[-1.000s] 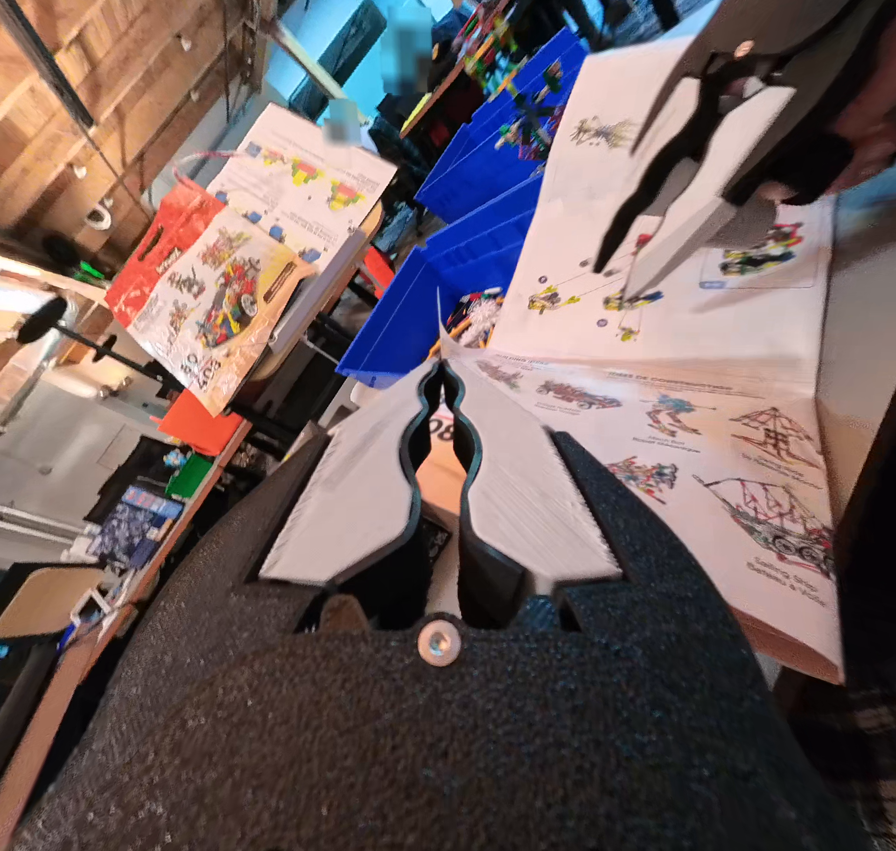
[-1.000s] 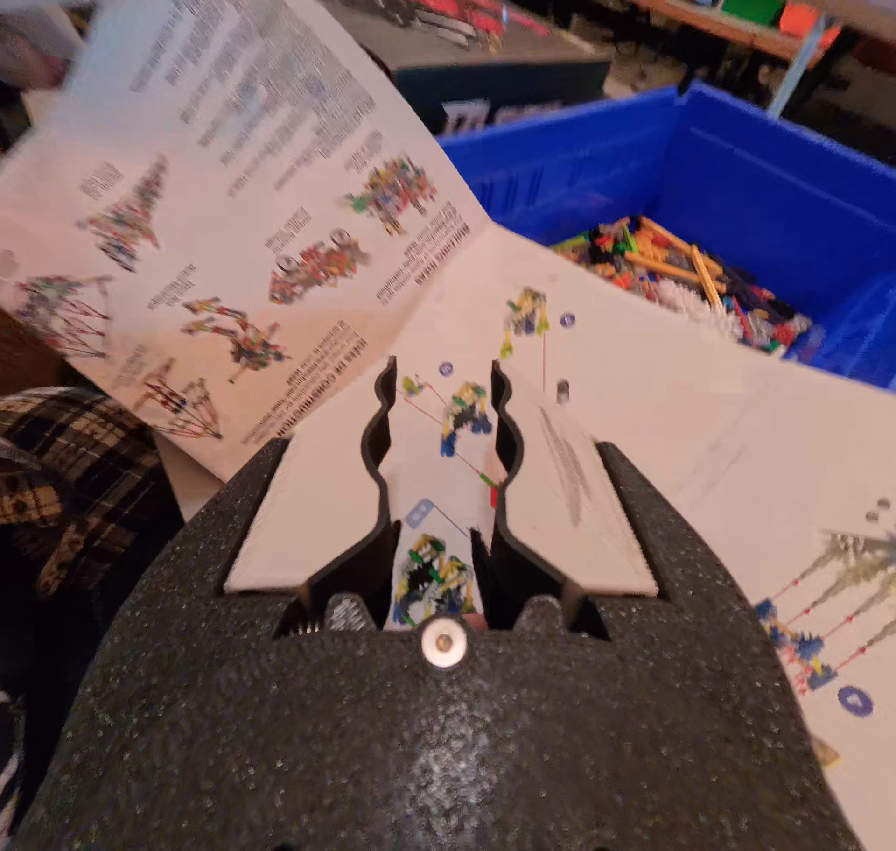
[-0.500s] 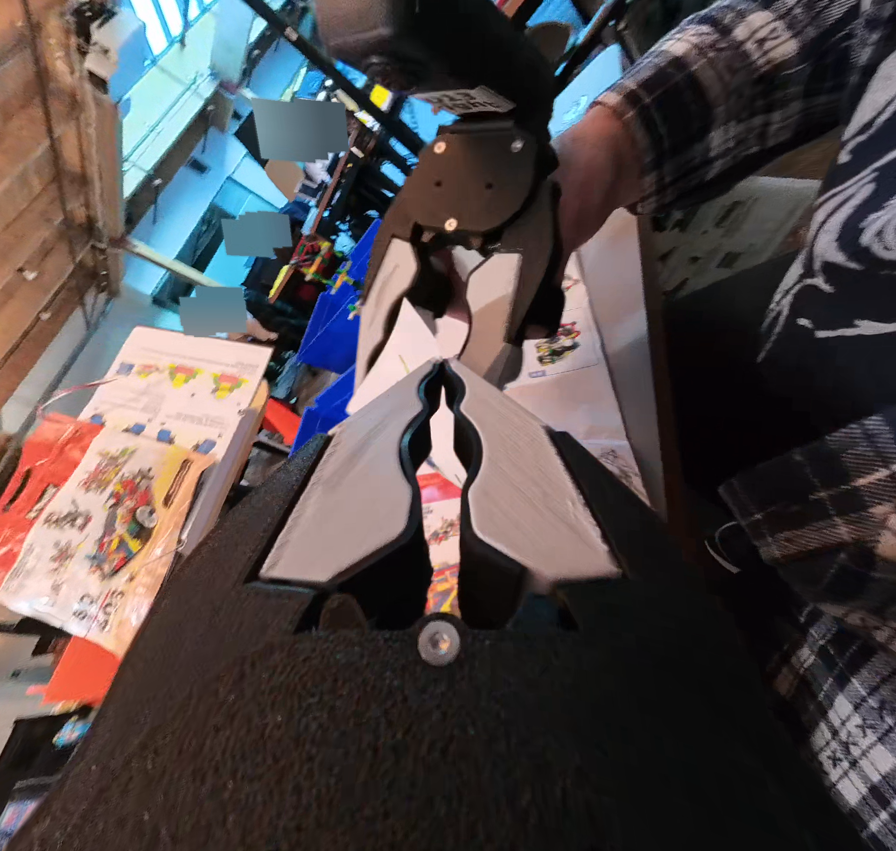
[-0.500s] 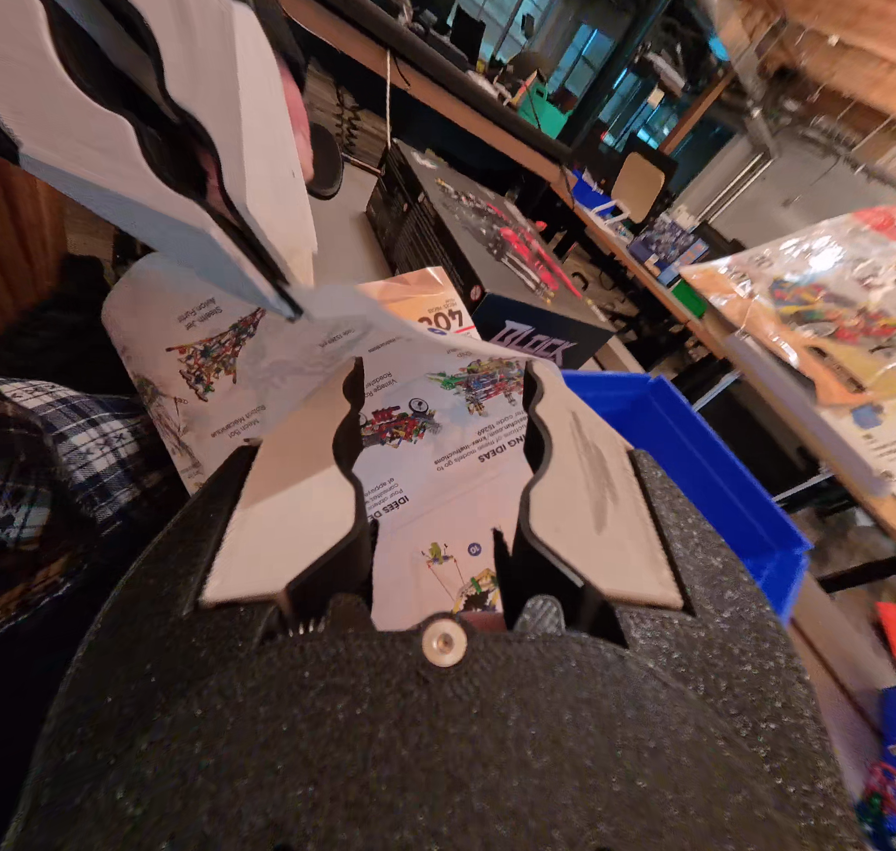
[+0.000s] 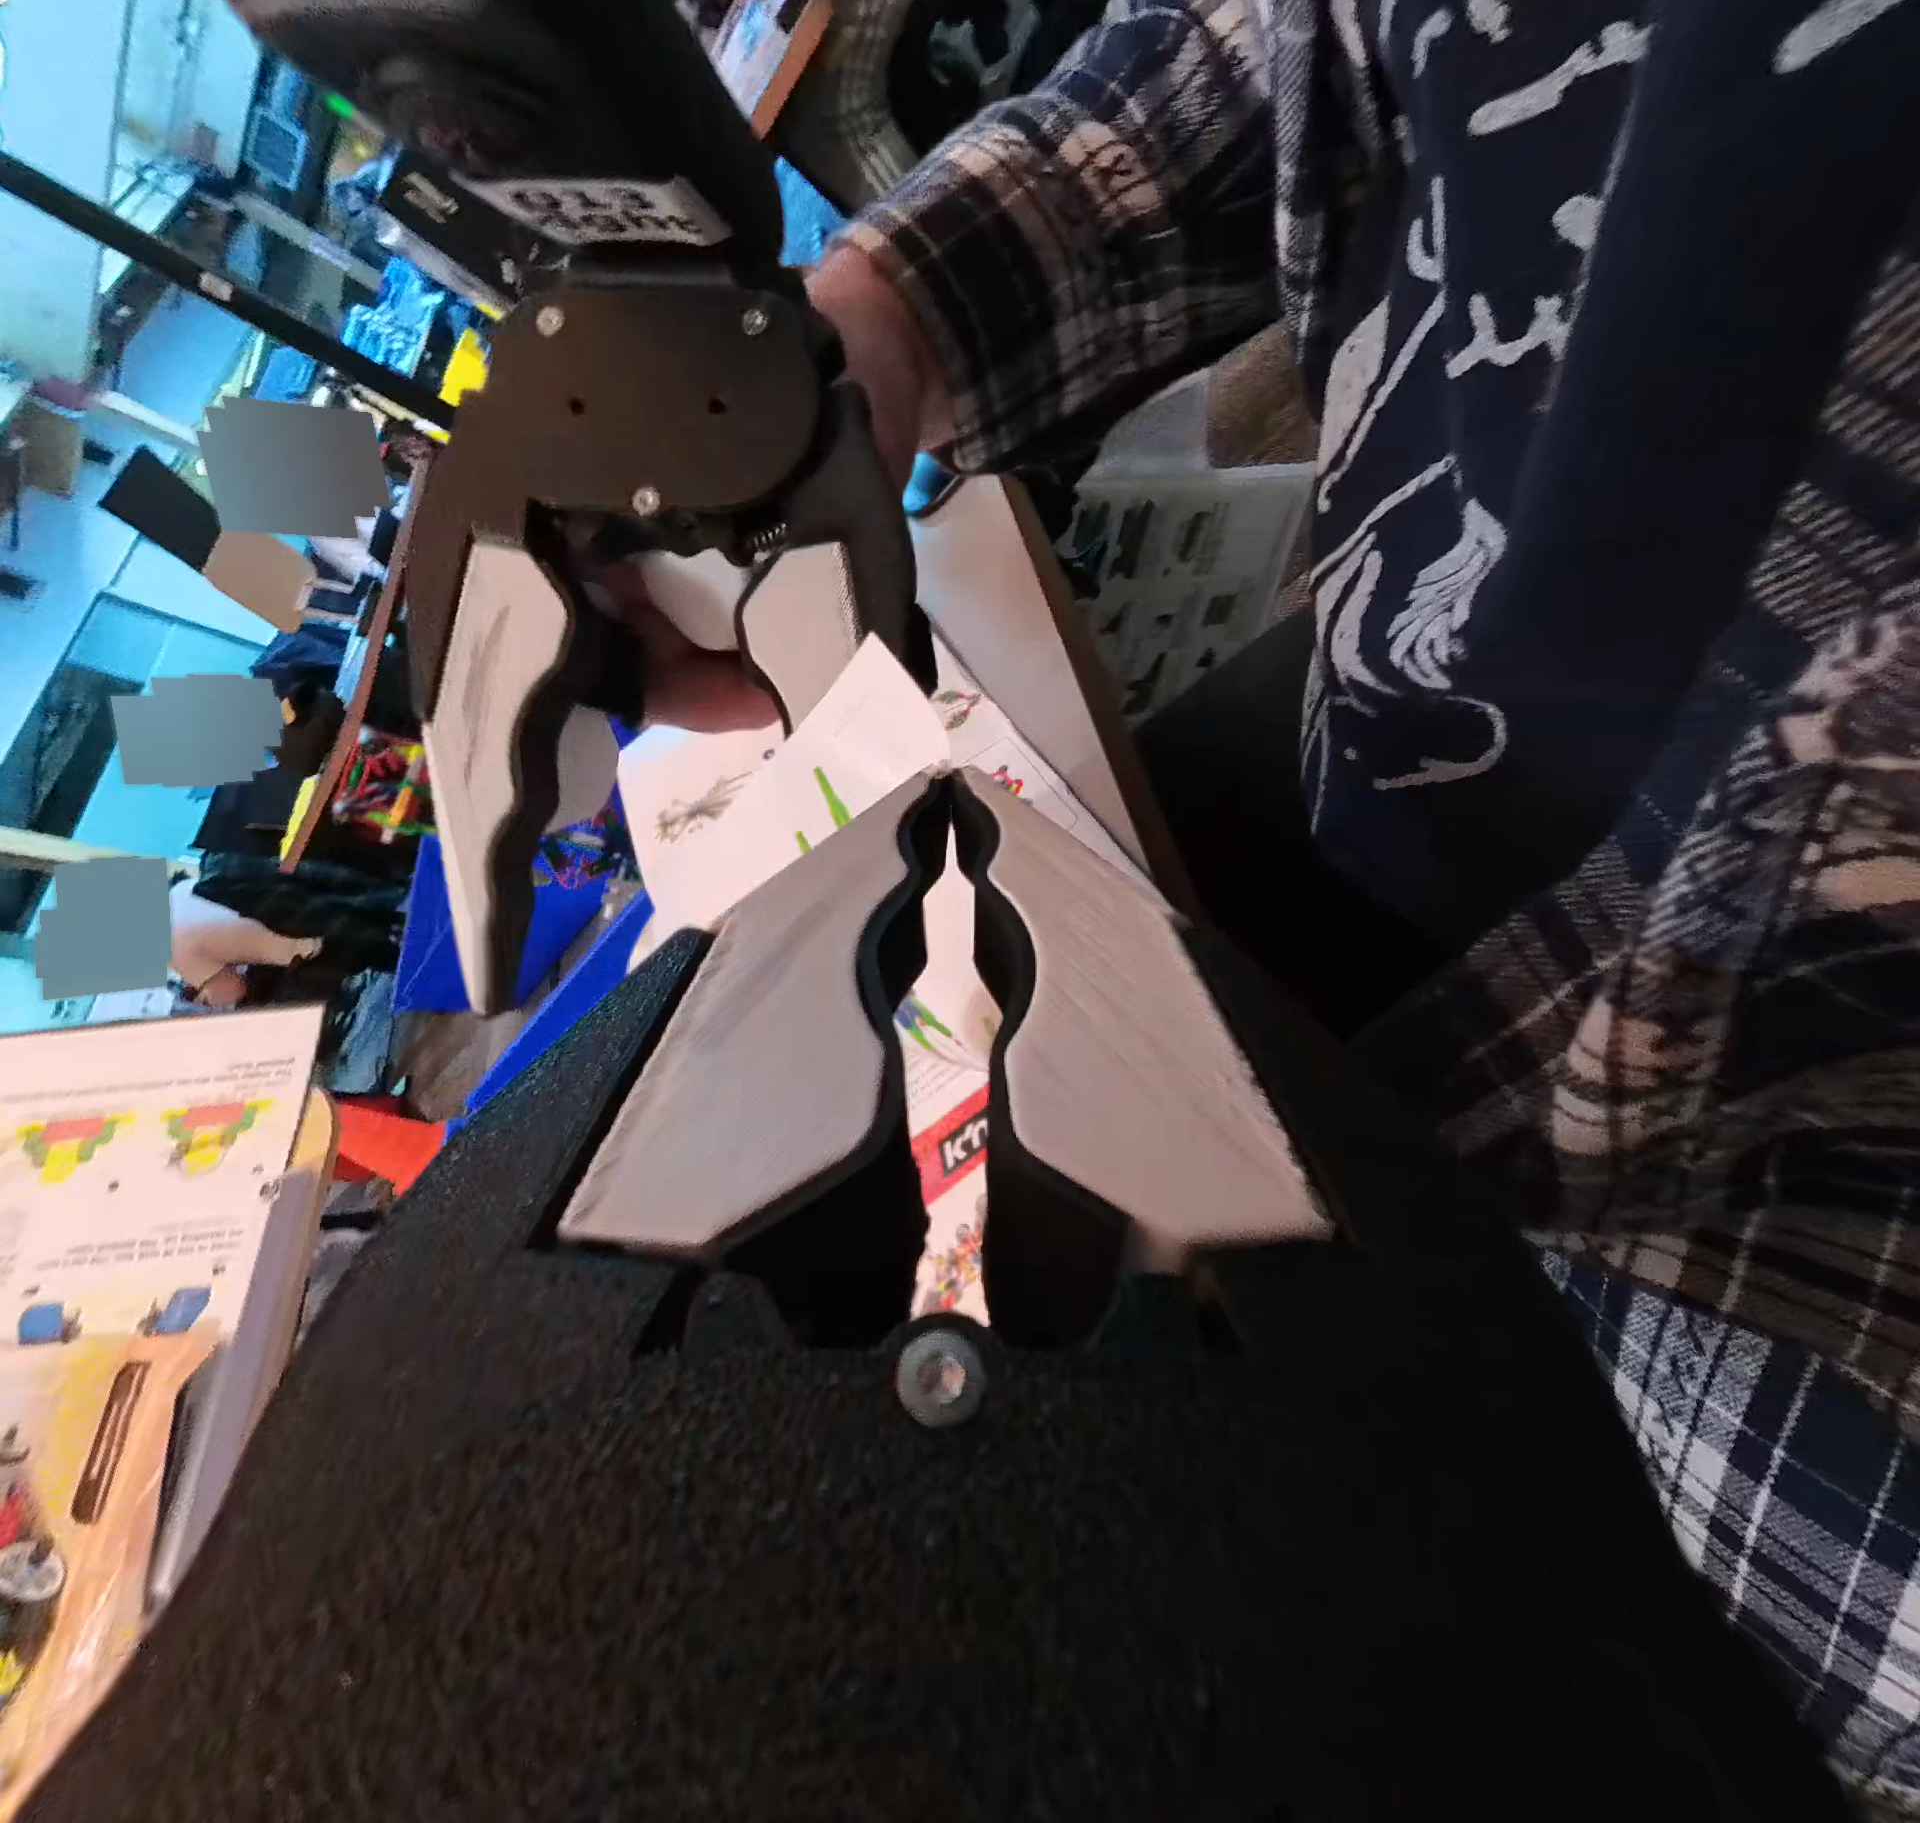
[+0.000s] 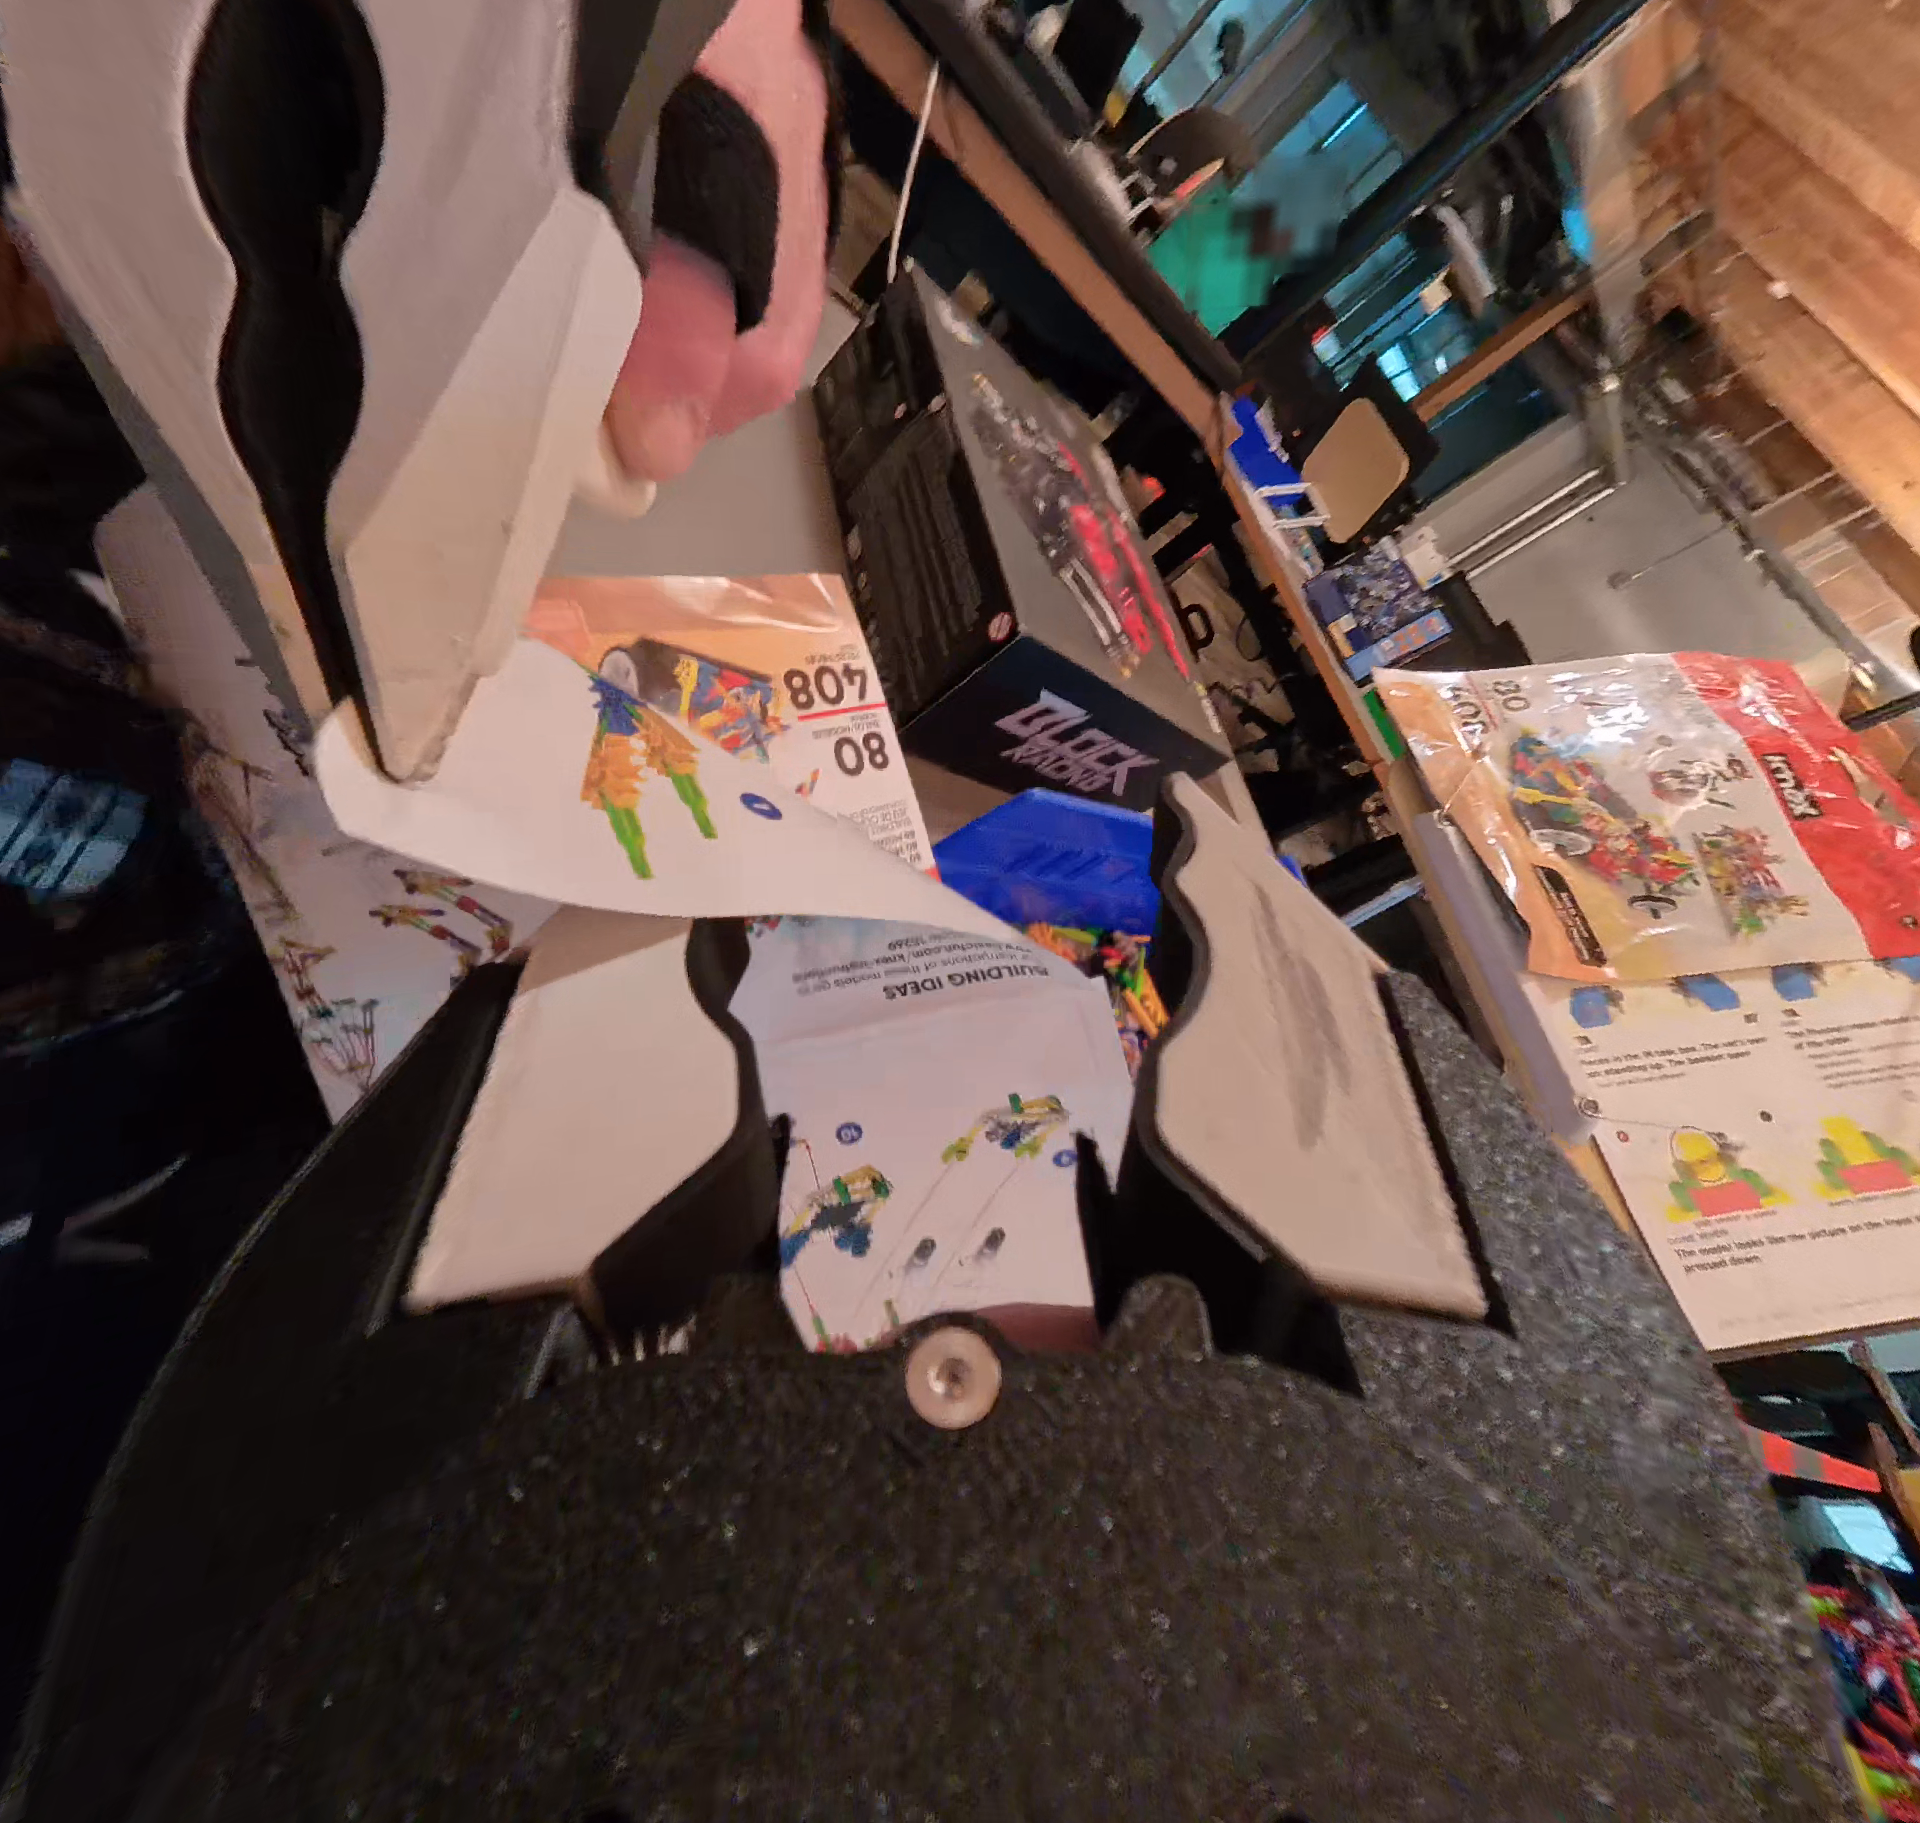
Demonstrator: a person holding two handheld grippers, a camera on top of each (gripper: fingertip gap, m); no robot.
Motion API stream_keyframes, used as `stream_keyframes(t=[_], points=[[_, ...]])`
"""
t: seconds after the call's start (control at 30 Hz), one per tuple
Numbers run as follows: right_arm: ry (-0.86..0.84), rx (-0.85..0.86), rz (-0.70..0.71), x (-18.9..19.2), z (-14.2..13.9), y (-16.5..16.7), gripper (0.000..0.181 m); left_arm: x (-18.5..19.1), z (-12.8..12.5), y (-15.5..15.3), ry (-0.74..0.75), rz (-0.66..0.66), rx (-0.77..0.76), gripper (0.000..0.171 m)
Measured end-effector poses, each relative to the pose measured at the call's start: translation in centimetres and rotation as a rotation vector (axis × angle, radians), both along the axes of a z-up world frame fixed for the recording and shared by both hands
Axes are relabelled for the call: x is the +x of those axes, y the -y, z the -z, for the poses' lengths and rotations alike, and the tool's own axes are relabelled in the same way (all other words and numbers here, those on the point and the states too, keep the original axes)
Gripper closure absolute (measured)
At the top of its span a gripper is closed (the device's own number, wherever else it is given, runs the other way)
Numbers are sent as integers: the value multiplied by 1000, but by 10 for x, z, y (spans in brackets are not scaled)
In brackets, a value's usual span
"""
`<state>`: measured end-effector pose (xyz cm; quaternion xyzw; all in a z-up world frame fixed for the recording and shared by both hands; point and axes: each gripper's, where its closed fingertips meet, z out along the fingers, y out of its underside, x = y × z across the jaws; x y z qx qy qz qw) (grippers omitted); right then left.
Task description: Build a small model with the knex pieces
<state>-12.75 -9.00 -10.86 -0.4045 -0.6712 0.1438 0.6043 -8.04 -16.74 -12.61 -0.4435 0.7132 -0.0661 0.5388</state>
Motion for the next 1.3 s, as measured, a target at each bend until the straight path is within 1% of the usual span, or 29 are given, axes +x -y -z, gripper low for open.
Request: stream_keyframes(t=[0.03,0.1,0.13,0.17,0.2,0.27,0.37,0.47,0.5,0.53,0.57,0.63,0.67,0.7,0.73,0.77,0.8,0.87,0.93,0.97,1.0,1.07,1.1,1.17,1.2,1.27,1.3], points=[[33,8,1,3,4,0,112,2,0,3,-11,18,-1,171],[91,26,-11,9,13,3,137,6,1,8,-28,50,-5,171],[106,27,-25,11,16,6,143,8,2,10,-37,65,-8,171],[114,24,-40,13,18,10,156,10,3,12,-48,75,-9,171],[118,21,-51,14,19,14,164,12,4,13,-58,85,-6,171],[122,27,-54,18,19,18,167,16,5,16,-70,110,-9,171],[126,39,-40,26,18,21,180,21,5,18,-84,129,0,171],[114,56,-19,34,15,24,181,24,5,20,-88,139,-35,171],[117,58,-10,37,16,25,181,25,4,19,-86,136,-53,169],[118,64,-2,40,16,26,181,24,1,19,-70,132,-73,160],[118,71,5,43,17,27,181,24,-5,18,-39,133,-99,150],[119,72,22,48,19,29,181,18,-25,19,53,167,-189,144],[117,81,38,51,19,29,181,13,-39,13,119,158,-234,139],[113,89,50,54,19,29,181,7,-50,3,175,135,-272,141],[103,86,53,57,19,31,181,1,-55,-12,207,87,-295,141],[87,77,50,58,17,35,181,-6,-54,-29,214,22,-315,142],[72,65,46,60,16,38,181,-11,-44,-41,181,-27,-346,141],[57,60,54,63,15,41,181,-18,-13,-65,86,-129,-388,138],[46,78,77,67,12,40,181,-18,16,-77,19,-170,-447,138],[37,88,82,68,10,41,181,-18,29,-86,-4,-214,-476,137],[24,97,82,69,6,43,181,-17,41,-92,-30,-242,-513,134],[0,119,80,71,-3,47,181,-14,66,-99,-94,-285,-642,125],[-11,135,82,72,-7,49,181,-13,75,-109,-98,-325,-665,123],[-28,163,85,75,-14,54,181,-10,91,-112,-122,-316,-770,116],[-37,173,89,77,-17,55,181,-7,97,-115,-123,-326,-794,111],[-49,187,101,82,-22,58,181,0,107,-109,-162,-291,-813,104],[-56,190,109,85,-24,59,181,2,115,-109,-200,-304,-793,101]])
